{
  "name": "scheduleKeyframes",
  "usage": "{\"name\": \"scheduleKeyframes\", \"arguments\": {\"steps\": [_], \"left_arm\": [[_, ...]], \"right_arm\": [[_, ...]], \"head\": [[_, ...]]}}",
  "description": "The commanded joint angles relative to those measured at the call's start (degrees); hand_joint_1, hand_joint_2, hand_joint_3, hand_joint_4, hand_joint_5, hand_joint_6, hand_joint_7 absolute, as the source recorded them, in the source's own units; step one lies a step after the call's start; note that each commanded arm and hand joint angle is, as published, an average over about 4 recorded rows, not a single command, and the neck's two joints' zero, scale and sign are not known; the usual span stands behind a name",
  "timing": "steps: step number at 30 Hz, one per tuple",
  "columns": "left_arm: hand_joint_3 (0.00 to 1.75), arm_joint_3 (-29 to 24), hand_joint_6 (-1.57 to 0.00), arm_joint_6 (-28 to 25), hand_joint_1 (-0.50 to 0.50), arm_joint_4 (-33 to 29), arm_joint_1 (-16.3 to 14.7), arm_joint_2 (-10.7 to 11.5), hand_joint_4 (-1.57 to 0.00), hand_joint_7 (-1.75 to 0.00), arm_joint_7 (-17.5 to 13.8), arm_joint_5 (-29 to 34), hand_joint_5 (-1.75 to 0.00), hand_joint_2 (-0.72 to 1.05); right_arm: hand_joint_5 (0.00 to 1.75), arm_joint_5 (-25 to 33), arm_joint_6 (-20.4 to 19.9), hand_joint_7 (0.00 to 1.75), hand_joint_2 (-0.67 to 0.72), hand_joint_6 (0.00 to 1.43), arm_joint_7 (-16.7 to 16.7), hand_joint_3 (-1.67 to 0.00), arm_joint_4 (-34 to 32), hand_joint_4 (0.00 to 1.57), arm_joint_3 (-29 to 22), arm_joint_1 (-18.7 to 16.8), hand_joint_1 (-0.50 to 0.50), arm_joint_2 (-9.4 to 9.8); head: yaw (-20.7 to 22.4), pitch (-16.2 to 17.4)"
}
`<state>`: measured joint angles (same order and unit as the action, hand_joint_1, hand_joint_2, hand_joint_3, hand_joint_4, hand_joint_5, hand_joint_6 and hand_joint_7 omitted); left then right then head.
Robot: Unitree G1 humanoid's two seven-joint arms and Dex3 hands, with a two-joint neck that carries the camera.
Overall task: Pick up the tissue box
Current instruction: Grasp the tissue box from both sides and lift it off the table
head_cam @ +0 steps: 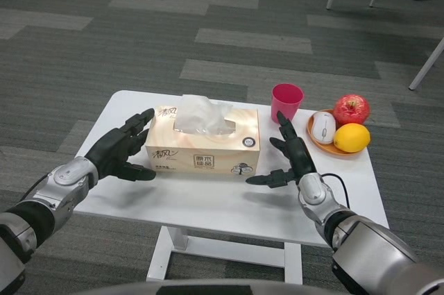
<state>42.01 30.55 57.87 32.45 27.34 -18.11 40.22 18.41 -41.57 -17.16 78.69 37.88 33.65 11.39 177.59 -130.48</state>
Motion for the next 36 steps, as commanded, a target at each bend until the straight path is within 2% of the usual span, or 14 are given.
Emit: {"name": "scheduleKeyframes", "arguments": {"steps": [1,5,12,26,32,36], "left_arm": [[0.09,0.92,0.0,-0.22,0.5,0.58,0.51,-0.45,0.0,0.0,0.09,-0.06,0.0,0.96],[0.09,1.34,0.0,-0.22,0.5,0.58,0.78,-0.6,0.0,0.0,0.18,-0.06,0.0,0.96],[0.09,2.33,0.0,-0.05,0.5,0.58,0.95,-0.78,0.0,0.0,0.26,-0.06,0.0,0.96],[0.09,6.07,0.0,-0.05,0.5,-1.71,1.66,-1.41,0.0,0.0,0.18,-0.06,0.0,0.96],[0.09,6.53,0.0,0.15,0.5,-2.83,1.04,-1.48,0.0,0.0,0.11,-0.12,0.0,0.96],[0.09,6.29,0.0,0.7,0.5,-3.6,0.25,-1.5,0.0,0.0,0.0,-0.06,0.0,0.96]], "right_arm": [[0.19,0.58,0.83,0.03,-0.16,0.0,-1.43,-0.24,1.64,0.31,1.32,2.16,-0.25,-0.4],[0.19,0.58,1.4,0.0,-0.16,0.0,-2.26,-0.24,2.65,0.31,3.36,3.37,-0.25,-0.69],[0.19,0.49,1.76,0.03,-0.16,0.0,-2.77,-0.24,2.69,0.31,6.86,3.61,-0.25,-0.98],[0.19,0.49,2.02,0.07,-0.16,0.0,-3.14,-0.24,2.43,0.36,10.42,3.48,-0.25,-1.5],[0.19,0.49,1.87,0.07,-0.18,0.0,-2.79,-0.24,1.09,0.44,10.61,1.92,-0.25,-1.39],[0.19,0.49,1.67,0.07,-0.18,0.0,-1.91,-0.24,-0.56,0.39,9.8,0.32,-0.25,-0.98]], "head": [[-0.1,-0.05],[-0.19,-0.1],[-0.26,-0.11],[-0.2,0.06],[0.13,0.1],[0.07,0.09]]}}
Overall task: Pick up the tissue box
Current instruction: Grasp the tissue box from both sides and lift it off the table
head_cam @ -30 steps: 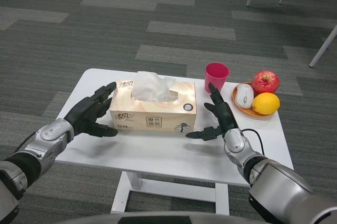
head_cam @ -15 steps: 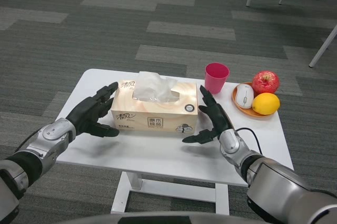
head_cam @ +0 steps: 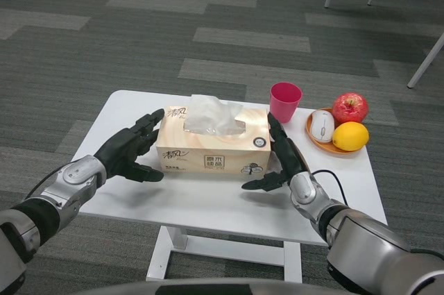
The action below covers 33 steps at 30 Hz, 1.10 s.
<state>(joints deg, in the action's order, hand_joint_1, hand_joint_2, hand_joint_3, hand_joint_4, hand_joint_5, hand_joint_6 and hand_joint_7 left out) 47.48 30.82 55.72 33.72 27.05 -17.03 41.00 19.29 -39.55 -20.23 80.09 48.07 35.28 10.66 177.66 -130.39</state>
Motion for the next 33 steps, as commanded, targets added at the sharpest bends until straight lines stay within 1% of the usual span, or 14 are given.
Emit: {"name": "scheduleKeyframes", "arguments": {"steps": [1,5,8,12,17,19,23,26,28,31,33], "left_arm": [[0.09,0.62,0.0,0.6,0.5,-1.69,-1.29,-1.19,0.0,0.0,-1.12,-0.83,0.0,0.96],[0.09,-0.32,0.0,1.06,0.5,-2.64,-2.21,-1.15,0.0,-0.02,-1.32,-0.83,0.0,0.96],[0.09,-1.4,0.0,1.46,0.5,-3.54,-2.98,-1.21,0.0,-0.02,-1.43,-0.83,0.0,0.96],[0.09,-3.01,0.0,2.12,0.5,-5.54,-3.86,-1.3,0.0,0.0,-1.52,-0.92,0.0,0.96],[0.09,-4.35,0.0,2.4,0.5,-7.8,-4.85,-1.48,0.0,0.0,-1.58,-1.27,0.0,0.96],[0.09,-4.87,0.0,2.4,0.5,-8.72,-5.27,-1.56,0.0,0.0,-1.6,-1.47,0.0,0.96],[0.09,-6.13,0.0,2.49,0.5,-10.59,-6.3,-1.7,0.0,0.0,-1.6,-1.75,0.0,0.96],[0.09,-7.09,0.0,2.49,0.5,-11.67,-6.89,-1.78,0.0,0.0,-1.6,-2.32,0.0,0.96],[0.09,-7.95,0.0,2.49,0.5,-12.83,-7.42,-1.83,0.0,0.0,-1.6,-2.89,0.0,0.96],[0.09,-8.94,0.0,2.49,0.5,-14.24,-7.97,-1.83,0.0,0.0,-1.6,-3.33,0.0,0.96],[0.04,-9.36,0.0,2.49,0.5,-14.9,-8.21,-1.83,0.0,0.0,-1.6,-3.49,0.0,0.96]], "right_arm": [[0.19,-0.4,-0.44,0.07,-0.18,0.0,1.44,-0.24,-2.47,0.38,-0.68,-1.77,-0.25,-0.13],[0.19,-0.4,-0.73,0.07,-0.16,0.0,2.1,-0.24,-4.2,0.37,-1.82,-3.22,-0.25,0.18],[0.19,-0.4,-1.04,0.07,-0.21,0.0,2.45,-0.24,-5.72,0.37,-2.83,-4.26,-0.25,0.35],[0.1,-0.48,-1.45,0.07,-0.29,0.0,3.07,-0.24,-8.16,0.42,-3.56,-5.31,-0.25,0.66],[0.1,-0.53,-1.83,0.07,-0.29,0.0,3.37,-0.32,-10.18,0.43,-4.06,-6.32,-0.25,1.03],[0.1,-0.57,-1.96,0.07,-0.29,0.0,3.48,-0.32,-10.95,0.43,-4.26,-6.72,-0.25,1.14],[0.19,-0.57,-2.33,0.05,-0.29,0.0,3.75,-0.32,-12.59,0.43,-5.01,-7.6,-0.25,1.43],[0.19,-0.62,-2.47,0.03,-0.29,0.0,3.81,-0.32,-13.47,0.43,-5.27,-8.04,-0.23,1.58],[0.19,-0.66,-2.62,0.07,-0.3,0.0,3.86,-0.32,-14.35,0.43,-5.58,-8.48,-0.21,1.74],[0.19,-0.66,-2.77,0.07,-0.32,0.0,3.88,-0.32,-15.36,0.43,-6.06,-8.96,-0.21,1.87],[0.19,-0.66,-2.82,0.07,-0.32,0.0,3.92,-0.32,-15.89,0.43,-6.32,-9.18,-0.21,1.91]], "head": [[0.13,-0.04],[0.5,-0.2],[0.55,-0.23],[0.55,-0.23],[1.14,-0.35],[1.69,-0.46],[2.0,-0.6],[2.11,-0.65],[2.24,-0.73],[2.32,-0.88],[2.3,-1.02]]}}
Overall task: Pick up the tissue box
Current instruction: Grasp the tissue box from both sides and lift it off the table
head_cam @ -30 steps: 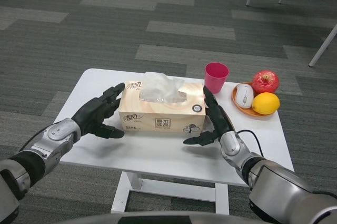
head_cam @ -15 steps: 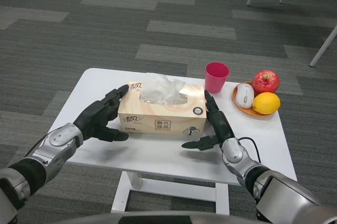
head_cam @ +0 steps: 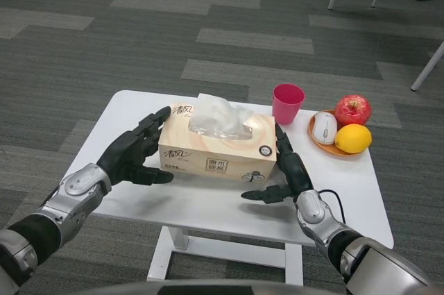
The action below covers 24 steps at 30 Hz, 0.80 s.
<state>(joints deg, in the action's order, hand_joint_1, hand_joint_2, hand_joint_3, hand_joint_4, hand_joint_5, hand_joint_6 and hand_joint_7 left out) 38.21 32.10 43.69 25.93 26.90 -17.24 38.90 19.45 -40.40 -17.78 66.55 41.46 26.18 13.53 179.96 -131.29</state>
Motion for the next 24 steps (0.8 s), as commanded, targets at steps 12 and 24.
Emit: {"name": "scheduleKeyframes", "arguments": {"steps": [12,24], "left_arm": [[0.09,-2.99,0.0,1.1,0.5,-7.33,-1.89,-1.67,0.0,-0.02,-1.39,-3.44,0.0,0.96],[0.09,-3.8,0.0,0.94,0.5,-8.8,-3.69,-1.43,0.0,-0.02,-1.39,-4.1,0.0,0.96]], "right_arm": [[0.19,-0.9,-2.2,0.05,-0.35,0.0,1.98,-0.32,-8.1,0.37,-1.36,-1.55,-0.23,-0.26],[0.19,-0.99,-2.33,0.05,-0.35,0.0,2.22,-0.32,-12.98,0.31,-1.45,-2.1,-0.21,1.08]], "head": [[0.07,-0.32],[0.43,-0.32]]}}
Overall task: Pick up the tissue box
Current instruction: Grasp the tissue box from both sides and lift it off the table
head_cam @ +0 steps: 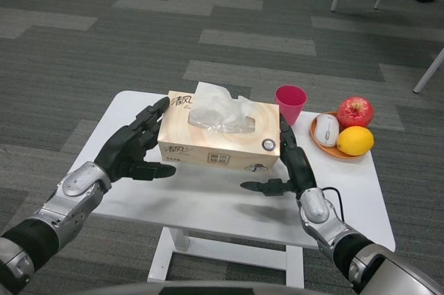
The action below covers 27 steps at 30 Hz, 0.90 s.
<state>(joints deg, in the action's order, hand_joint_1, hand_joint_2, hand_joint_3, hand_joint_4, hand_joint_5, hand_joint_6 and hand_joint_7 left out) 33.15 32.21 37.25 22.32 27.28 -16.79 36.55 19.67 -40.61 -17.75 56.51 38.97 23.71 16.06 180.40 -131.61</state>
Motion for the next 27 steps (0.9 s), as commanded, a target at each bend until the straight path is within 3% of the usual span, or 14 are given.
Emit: {"name": "scheduleKeyframes", "arguments": {"steps": [1,16,27], "left_arm": [[0.09,1.26,0.0,0.84,0.5,-2.36,-0.17,-1.79,0.0,0.0,-1.84,-1.74,0.0,0.96],[0.09,1.18,0.0,0.75,0.5,-2.71,-0.43,-1.66,0.0,0.0,-1.84,-2.0,0.0,0.96],[0.09,-0.01,0.0,0.37,0.5,-6.91,-0.43,-0.82,0.0,0.0,-1.84,-2.0,0.0,0.96]], "right_arm": [[0.19,-1.21,-2.15,0.07,-0.35,0.0,2.19,-0.32,-3.21,0.31,1.02,0.33,-0.21,-1.38],[0.19,-1.21,-2.11,0.07,-0.41,0.0,2.28,-0.32,-6.11,0.26,0.01,0.2,-0.21,-0.1],[0.22,-1.21,-2.11,0.07,-0.41,0.0,2.5,-0.32,-8.44,0.23,-0.5,0.2,-0.21,0.6]], "head": [[0.0,0.0],[0.13,-0.28],[0.17,-0.41]]}}
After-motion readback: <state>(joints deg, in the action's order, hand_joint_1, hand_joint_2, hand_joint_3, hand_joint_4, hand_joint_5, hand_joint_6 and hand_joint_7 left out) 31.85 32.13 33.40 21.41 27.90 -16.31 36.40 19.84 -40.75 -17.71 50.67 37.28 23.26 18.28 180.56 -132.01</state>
